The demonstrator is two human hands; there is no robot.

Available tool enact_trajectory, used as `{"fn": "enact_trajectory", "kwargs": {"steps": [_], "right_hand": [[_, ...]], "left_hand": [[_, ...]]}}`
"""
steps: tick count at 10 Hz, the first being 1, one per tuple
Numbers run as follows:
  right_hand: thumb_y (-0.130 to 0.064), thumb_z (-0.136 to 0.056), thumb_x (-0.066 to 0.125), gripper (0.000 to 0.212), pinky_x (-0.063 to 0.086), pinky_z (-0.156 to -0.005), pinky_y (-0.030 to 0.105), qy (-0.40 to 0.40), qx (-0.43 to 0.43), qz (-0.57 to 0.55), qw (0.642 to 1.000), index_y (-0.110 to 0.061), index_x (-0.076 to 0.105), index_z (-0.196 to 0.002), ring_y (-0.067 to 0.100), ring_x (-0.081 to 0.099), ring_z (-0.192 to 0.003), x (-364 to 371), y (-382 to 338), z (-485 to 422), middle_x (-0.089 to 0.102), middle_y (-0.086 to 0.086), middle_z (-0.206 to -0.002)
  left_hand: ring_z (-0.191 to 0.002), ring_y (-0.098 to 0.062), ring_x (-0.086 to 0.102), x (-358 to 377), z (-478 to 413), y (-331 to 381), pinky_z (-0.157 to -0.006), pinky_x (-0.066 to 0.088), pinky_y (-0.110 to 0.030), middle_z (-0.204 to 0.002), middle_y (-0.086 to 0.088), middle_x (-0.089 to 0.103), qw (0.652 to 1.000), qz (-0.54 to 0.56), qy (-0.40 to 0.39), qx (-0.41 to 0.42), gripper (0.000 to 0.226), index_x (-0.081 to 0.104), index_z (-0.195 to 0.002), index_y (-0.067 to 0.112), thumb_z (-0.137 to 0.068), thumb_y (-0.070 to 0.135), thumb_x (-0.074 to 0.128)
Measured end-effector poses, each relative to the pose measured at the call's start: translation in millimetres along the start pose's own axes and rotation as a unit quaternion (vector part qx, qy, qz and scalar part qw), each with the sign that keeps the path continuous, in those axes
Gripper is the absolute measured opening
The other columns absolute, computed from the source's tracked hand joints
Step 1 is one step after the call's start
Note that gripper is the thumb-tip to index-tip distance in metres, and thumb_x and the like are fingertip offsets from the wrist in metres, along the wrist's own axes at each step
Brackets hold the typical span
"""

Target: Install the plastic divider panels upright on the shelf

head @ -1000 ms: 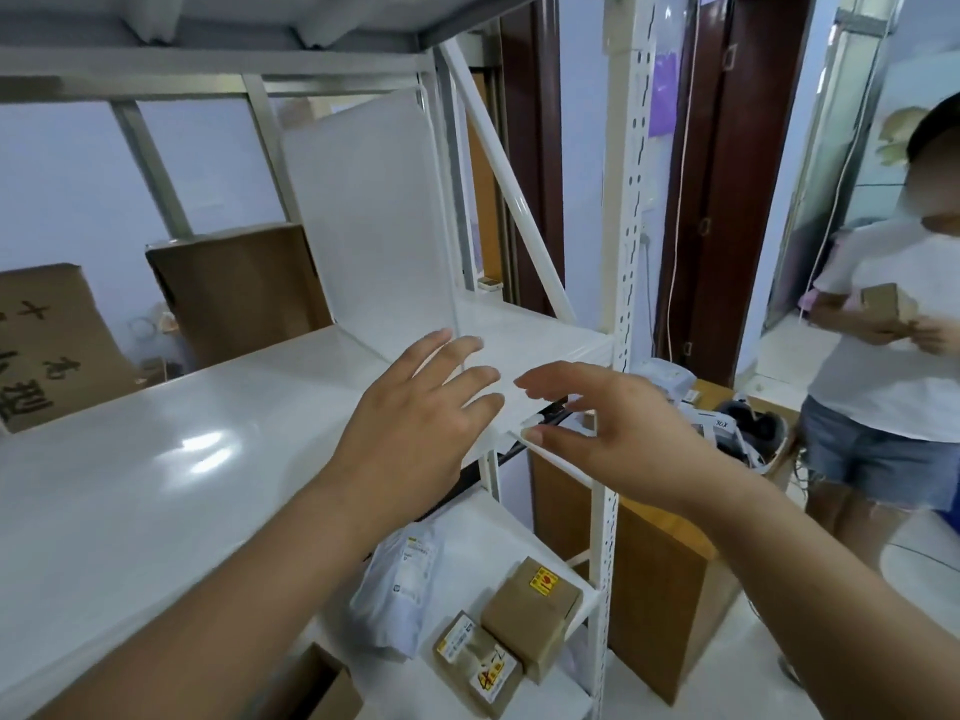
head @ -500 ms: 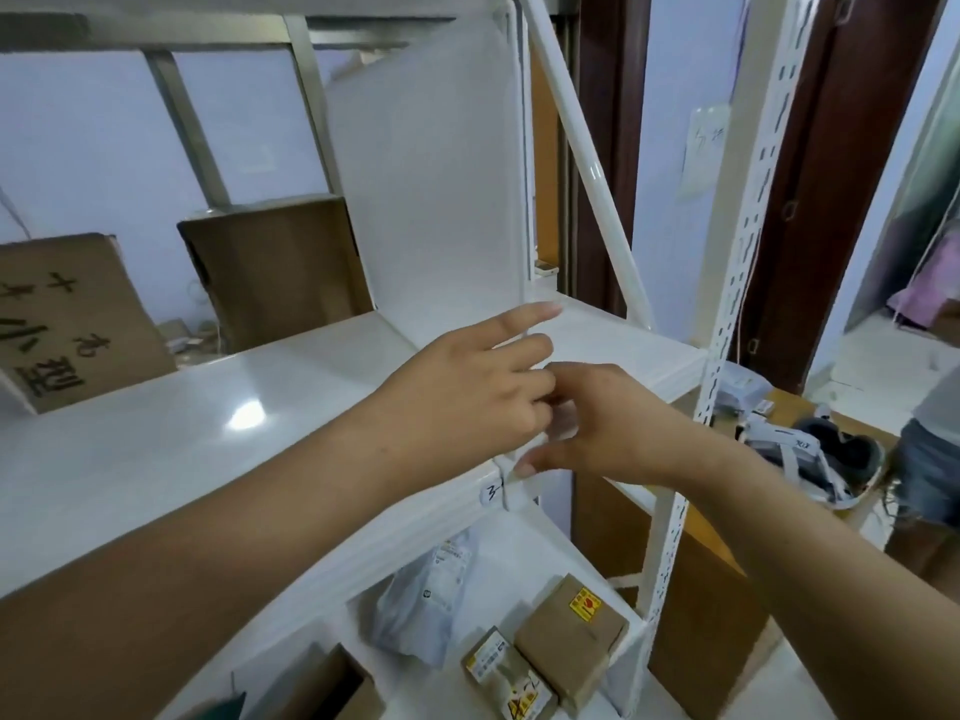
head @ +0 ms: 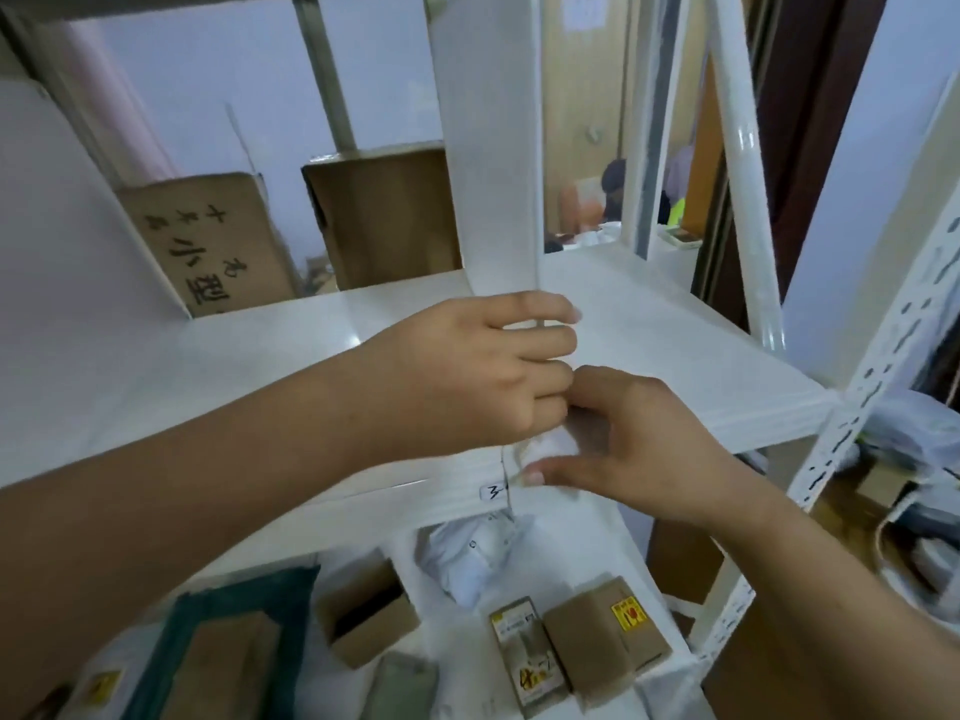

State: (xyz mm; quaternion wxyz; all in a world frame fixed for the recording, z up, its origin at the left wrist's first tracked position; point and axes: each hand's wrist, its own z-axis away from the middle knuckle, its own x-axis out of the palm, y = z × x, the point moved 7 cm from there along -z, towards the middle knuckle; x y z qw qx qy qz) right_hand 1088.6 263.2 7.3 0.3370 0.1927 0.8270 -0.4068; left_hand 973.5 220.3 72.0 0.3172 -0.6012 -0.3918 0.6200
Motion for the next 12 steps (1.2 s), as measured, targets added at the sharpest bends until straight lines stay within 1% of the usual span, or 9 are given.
{"fn": "enact_trajectory", "kwargs": {"steps": [1,2,3,5,7,8,9,11,12], "right_hand": [[-0.061,-0.075,0.079,0.036,0.038,-0.064,0.016,-0.003,-0.023,-0.003,1.0,-0.032,0.069,-0.093,0.008,0.059,-0.076,-5,-1,2,0.065,-0.013,-0.081],[-0.058,-0.077,0.078,0.035,0.037,-0.065,0.014,-0.002,-0.037,-0.017,0.999,-0.028,0.074,-0.095,0.005,0.058,-0.075,-8,-2,4,0.068,-0.01,-0.083],[-0.056,-0.077,0.077,0.035,0.036,-0.065,0.019,0.003,-0.04,-0.022,0.999,-0.025,0.075,-0.094,0.005,0.055,-0.072,-7,-4,5,0.068,-0.004,-0.081],[-0.056,-0.077,0.079,0.033,0.037,-0.064,0.019,0.022,-0.03,-0.017,0.999,-0.027,0.076,-0.093,0.006,0.056,-0.071,-7,-3,5,0.069,-0.007,-0.08],[-0.054,-0.069,0.086,0.028,0.038,-0.062,0.015,0.032,-0.009,-0.061,0.998,-0.034,0.079,-0.088,0.012,0.06,-0.066,-10,4,3,0.069,-0.015,-0.073],[-0.053,-0.07,0.087,0.024,0.034,-0.059,0.011,0.028,-0.019,-0.064,0.997,-0.045,0.07,-0.086,0.01,0.055,-0.06,-9,1,1,0.062,-0.019,-0.062],[-0.054,-0.069,0.089,0.027,0.037,-0.059,0.011,0.027,-0.005,-0.065,0.998,-0.049,0.066,-0.083,0.009,0.056,-0.06,-10,0,4,0.064,-0.027,-0.067],[-0.049,-0.07,0.088,0.049,0.056,-0.077,0.032,0.052,0.012,-0.066,0.996,-0.034,0.071,-0.113,0.011,0.07,-0.076,-10,-3,8,0.075,-0.017,-0.087],[-0.039,-0.083,0.083,0.053,0.056,-0.082,0.025,0.147,-0.048,-0.024,0.988,-0.027,0.058,-0.127,0.007,0.068,-0.087,-10,-9,34,0.068,-0.013,-0.095]], "left_hand": [[-0.098,-0.02,0.067,2,-1,-6,-0.124,0.034,-0.036,-0.085,0.005,0.065,0.999,0.004,-0.046,0.0,0.04,0.066,-0.09,0.022,-0.112,0.002,0.039],[-0.098,-0.022,0.062,4,-1,-3,-0.123,0.03,-0.038,-0.084,0.003,0.061,0.998,0.01,-0.064,-0.012,0.04,0.066,-0.091,0.02,-0.111,0.001,0.038],[-0.095,-0.022,0.06,3,-3,-3,-0.122,0.034,-0.038,-0.083,0.001,0.058,0.998,0.012,-0.047,-0.04,0.034,0.066,-0.09,0.018,-0.111,0.002,0.045],[-0.098,-0.021,0.045,8,-4,-3,-0.121,0.026,-0.039,-0.085,-0.001,0.056,0.998,0.04,-0.005,-0.047,0.031,0.066,-0.091,0.014,-0.11,0.0,0.046],[-0.098,-0.023,0.049,16,-4,-1,-0.122,0.013,-0.036,-0.084,-0.004,0.06,0.995,0.087,0.001,-0.047,0.06,0.071,-0.092,0.01,-0.114,0.002,0.016],[-0.093,-0.024,0.058,12,-6,-2,-0.119,0.02,-0.038,-0.082,-0.003,0.061,0.994,0.106,0.005,-0.04,0.064,0.073,-0.091,0.011,-0.114,0.003,0.014],[-0.09,-0.025,0.066,3,-5,-2,-0.117,0.027,-0.038,-0.084,0.0,0.067,0.991,0.126,0.027,-0.047,0.059,0.076,-0.096,0.014,-0.115,0.004,0.022],[-0.126,-0.022,0.061,-9,13,23,-0.122,0.029,-0.037,-0.12,0.001,0.074,0.96,0.22,0.032,-0.17,0.034,0.077,-0.113,0.02,-0.111,0.01,0.044],[-0.134,-0.023,0.057,-17,46,45,-0.114,0.041,-0.039,-0.135,-0.002,0.069,0.908,0.291,0.074,-0.291,0.026,0.073,-0.124,0.018,-0.101,0.008,0.066]]}}
